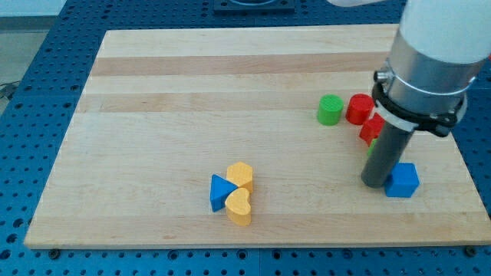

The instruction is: Move the green star and red star into the blue cube

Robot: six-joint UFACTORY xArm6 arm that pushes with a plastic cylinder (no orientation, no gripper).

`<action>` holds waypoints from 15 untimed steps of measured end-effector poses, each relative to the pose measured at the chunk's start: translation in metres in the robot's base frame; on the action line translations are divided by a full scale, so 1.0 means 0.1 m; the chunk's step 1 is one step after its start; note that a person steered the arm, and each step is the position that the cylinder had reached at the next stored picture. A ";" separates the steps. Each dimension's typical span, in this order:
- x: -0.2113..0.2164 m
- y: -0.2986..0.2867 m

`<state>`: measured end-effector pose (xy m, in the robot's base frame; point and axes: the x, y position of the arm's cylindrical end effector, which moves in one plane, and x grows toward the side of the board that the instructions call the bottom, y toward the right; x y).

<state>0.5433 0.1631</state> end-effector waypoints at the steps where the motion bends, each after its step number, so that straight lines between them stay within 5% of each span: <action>1: 0.11 0.00; 5: 0.33 -0.17; 12: -1.20 -1.24; 15: -1.93 -0.83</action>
<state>0.3507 0.0802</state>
